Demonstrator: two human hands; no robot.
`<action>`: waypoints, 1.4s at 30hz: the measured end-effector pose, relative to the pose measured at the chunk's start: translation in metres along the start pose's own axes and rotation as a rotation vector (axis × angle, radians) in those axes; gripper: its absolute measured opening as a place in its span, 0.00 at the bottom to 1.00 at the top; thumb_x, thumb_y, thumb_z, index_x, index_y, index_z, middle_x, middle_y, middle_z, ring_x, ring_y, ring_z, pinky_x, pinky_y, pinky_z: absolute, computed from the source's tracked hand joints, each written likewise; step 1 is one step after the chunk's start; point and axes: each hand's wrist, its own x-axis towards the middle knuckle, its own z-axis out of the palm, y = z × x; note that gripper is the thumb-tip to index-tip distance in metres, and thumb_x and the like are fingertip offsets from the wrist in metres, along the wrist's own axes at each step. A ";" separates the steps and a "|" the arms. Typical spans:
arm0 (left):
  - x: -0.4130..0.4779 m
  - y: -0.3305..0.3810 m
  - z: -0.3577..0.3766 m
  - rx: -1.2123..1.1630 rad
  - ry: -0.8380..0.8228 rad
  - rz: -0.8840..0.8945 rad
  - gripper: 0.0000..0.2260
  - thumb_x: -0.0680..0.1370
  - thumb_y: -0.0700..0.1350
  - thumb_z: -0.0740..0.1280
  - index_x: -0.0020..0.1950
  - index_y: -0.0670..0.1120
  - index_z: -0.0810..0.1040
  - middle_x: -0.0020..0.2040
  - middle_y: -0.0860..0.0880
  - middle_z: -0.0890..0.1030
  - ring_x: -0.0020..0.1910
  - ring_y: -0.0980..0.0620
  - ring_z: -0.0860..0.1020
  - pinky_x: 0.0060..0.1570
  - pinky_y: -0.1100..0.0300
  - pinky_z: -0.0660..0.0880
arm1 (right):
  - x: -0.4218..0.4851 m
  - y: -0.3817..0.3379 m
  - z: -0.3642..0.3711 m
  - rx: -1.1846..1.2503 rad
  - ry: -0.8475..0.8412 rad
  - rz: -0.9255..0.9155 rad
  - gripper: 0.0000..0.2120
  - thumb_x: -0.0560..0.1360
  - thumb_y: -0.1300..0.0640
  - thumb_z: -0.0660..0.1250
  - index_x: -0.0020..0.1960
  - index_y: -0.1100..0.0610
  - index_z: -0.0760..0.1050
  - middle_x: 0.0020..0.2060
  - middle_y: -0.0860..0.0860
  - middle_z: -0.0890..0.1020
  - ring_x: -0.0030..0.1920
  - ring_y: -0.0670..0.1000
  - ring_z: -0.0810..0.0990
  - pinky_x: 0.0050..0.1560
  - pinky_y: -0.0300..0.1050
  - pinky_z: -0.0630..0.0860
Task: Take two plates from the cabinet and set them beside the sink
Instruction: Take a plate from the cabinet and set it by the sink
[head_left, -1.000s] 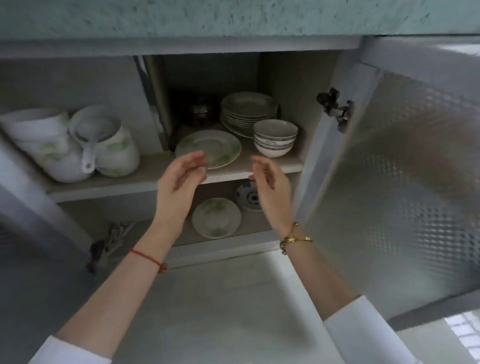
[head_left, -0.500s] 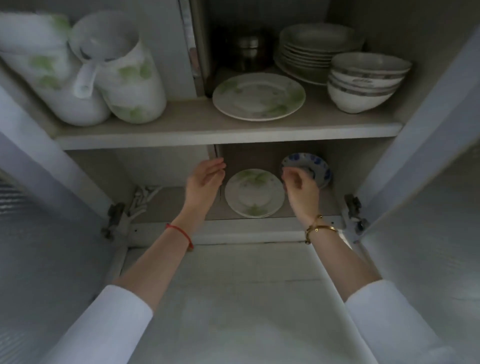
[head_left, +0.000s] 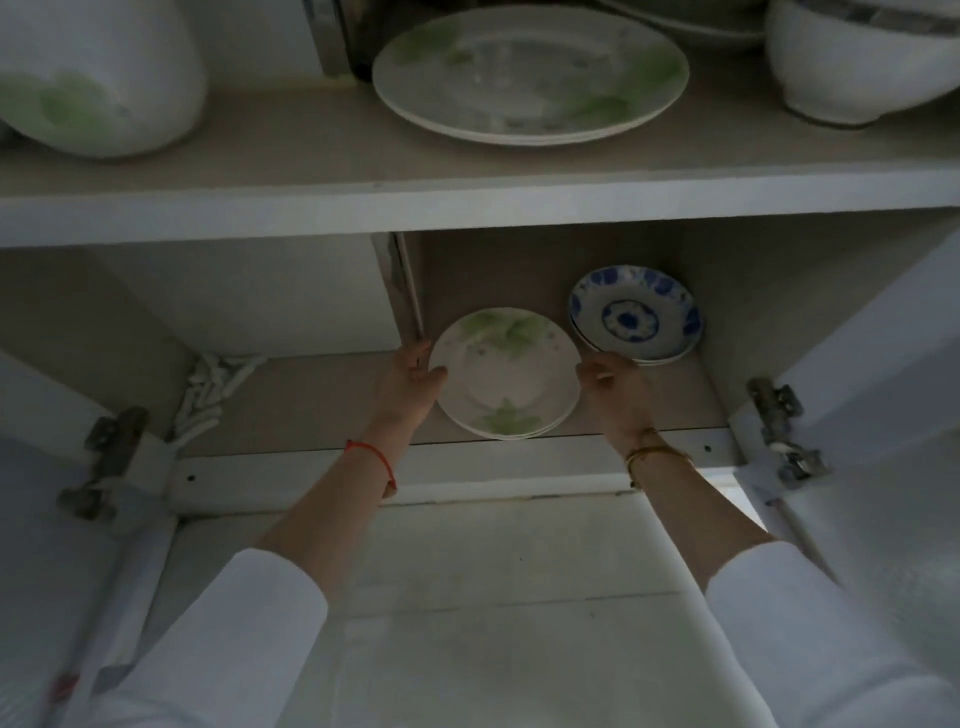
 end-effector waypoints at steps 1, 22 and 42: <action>0.002 -0.004 0.001 0.054 -0.021 -0.009 0.23 0.70 0.40 0.67 0.66 0.44 0.79 0.63 0.41 0.81 0.61 0.44 0.79 0.62 0.53 0.75 | 0.000 0.005 0.002 -0.006 -0.010 -0.002 0.04 0.74 0.69 0.67 0.42 0.67 0.80 0.39 0.63 0.83 0.42 0.55 0.77 0.39 0.37 0.67; -0.003 -0.012 0.013 0.168 0.025 0.020 0.26 0.74 0.36 0.69 0.72 0.44 0.73 0.66 0.41 0.79 0.65 0.41 0.77 0.66 0.51 0.74 | -0.005 0.019 0.019 -0.183 0.053 0.056 0.07 0.72 0.63 0.68 0.44 0.66 0.82 0.41 0.64 0.84 0.43 0.61 0.81 0.38 0.42 0.70; -0.052 0.005 -0.019 -0.059 0.039 -0.016 0.29 0.68 0.25 0.64 0.64 0.49 0.80 0.56 0.50 0.81 0.62 0.41 0.79 0.60 0.52 0.77 | -0.044 -0.019 -0.006 0.198 0.101 0.302 0.14 0.73 0.64 0.70 0.56 0.69 0.76 0.49 0.63 0.84 0.51 0.59 0.83 0.51 0.50 0.80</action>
